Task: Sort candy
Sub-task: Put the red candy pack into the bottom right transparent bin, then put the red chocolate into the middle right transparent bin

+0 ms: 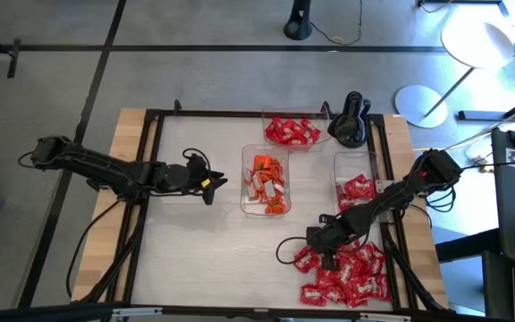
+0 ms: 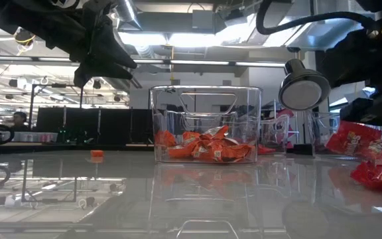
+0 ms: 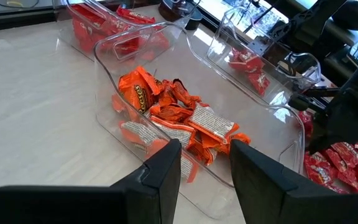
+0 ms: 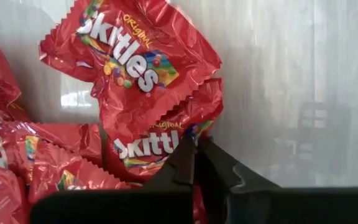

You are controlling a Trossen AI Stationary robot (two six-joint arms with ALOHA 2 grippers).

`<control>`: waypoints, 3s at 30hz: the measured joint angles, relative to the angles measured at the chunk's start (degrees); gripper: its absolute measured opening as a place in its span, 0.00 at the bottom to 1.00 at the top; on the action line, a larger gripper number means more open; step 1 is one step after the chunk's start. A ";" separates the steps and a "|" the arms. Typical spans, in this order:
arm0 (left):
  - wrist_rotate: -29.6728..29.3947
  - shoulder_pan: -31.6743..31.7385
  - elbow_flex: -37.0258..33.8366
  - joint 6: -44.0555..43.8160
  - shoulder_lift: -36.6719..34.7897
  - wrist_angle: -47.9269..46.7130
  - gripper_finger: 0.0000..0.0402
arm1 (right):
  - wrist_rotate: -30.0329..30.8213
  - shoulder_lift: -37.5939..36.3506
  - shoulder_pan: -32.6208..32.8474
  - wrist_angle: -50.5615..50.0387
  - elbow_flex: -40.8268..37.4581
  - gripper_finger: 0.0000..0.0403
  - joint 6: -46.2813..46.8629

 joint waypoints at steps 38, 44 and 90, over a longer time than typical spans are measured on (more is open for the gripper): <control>-0.28 0.11 0.00 -0.22 0.00 0.07 0.32 | 35.67 -31.94 -0.57 -55.99 14.23 0.00 23.56; -0.46 0.11 0.00 0.75 0.00 0.07 0.32 | 36.17 -34.83 -3.90 -61.42 9.74 0.00 30.84; -1.51 0.04 0.00 0.85 -0.01 -0.15 0.32 | 16.97 -31.97 -11.21 -5.22 4.59 0.61 -2.98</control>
